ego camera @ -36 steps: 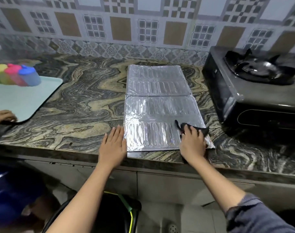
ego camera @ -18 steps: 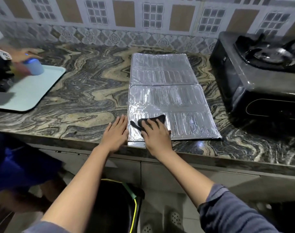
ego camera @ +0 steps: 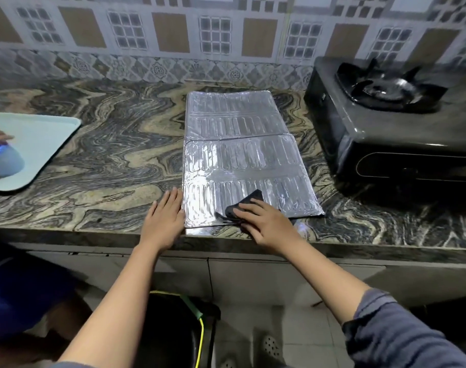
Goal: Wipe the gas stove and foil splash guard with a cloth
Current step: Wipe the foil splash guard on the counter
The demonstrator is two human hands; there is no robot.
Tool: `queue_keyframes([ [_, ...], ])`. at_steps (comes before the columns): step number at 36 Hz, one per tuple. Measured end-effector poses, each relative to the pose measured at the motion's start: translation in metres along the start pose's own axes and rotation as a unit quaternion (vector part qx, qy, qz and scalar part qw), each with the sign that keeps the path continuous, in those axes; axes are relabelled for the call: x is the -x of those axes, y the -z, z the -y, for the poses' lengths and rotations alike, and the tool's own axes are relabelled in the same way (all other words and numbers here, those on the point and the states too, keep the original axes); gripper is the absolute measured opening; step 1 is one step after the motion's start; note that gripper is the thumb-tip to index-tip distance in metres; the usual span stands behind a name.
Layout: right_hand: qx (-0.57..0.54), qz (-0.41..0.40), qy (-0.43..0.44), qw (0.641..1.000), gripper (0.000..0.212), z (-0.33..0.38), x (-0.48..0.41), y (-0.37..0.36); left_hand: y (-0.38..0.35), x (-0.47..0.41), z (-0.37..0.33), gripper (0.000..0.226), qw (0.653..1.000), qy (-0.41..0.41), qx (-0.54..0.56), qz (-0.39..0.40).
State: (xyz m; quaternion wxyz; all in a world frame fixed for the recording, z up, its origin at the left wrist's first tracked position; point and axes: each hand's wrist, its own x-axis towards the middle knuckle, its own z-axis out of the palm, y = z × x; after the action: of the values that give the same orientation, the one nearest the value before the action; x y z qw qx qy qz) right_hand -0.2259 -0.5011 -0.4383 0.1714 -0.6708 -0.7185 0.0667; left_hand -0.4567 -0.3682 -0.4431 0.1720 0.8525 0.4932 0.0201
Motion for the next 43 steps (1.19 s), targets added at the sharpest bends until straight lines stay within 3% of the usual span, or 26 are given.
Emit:
queue_keyframes([
  [4,-0.018,0.009,-0.085,0.996,0.051,-0.009,0.012,0.010,0.002,0.002,-0.003,0.054,1.000,0.004,0.009,-0.011],
  [12,-0.009,-0.001,-0.171,0.985,0.040,-0.037,0.025,0.018,0.004,0.006,-0.004,0.054,1.000,-0.001,0.024,-0.008],
  [23,-0.002,0.001,-0.242,0.970,0.037,-0.058,0.031,0.041,0.011,0.008,-0.011,0.054,0.999,0.003,0.031,-0.020],
  [28,-0.064,-0.068,-0.271,0.958,0.031,-0.047,0.017,0.056,0.018,0.005,-0.024,0.054,0.999,0.034,0.026,-0.030],
  [31,-0.102,-0.100,-0.263,0.954,0.028,-0.036,0.003,0.070,0.025,0.004,-0.034,0.054,0.998,0.056,0.005,-0.036],
  [35,-0.154,-0.129,-0.215,0.956,0.026,-0.011,-0.018,0.097,0.042,0.003,-0.063,0.051,0.992,0.048,0.041,-0.110],
  [39,-0.183,-0.157,-0.131,0.962,0.023,0.014,-0.040,0.126,0.067,-0.002,-0.097,0.054,0.969,-0.082,0.194,-0.132],
  [43,-0.194,-0.157,-0.032,0.968,0.023,0.038,-0.057,0.155,0.100,-0.002,-0.129,0.051,0.916,-0.176,0.346,-0.103],
])
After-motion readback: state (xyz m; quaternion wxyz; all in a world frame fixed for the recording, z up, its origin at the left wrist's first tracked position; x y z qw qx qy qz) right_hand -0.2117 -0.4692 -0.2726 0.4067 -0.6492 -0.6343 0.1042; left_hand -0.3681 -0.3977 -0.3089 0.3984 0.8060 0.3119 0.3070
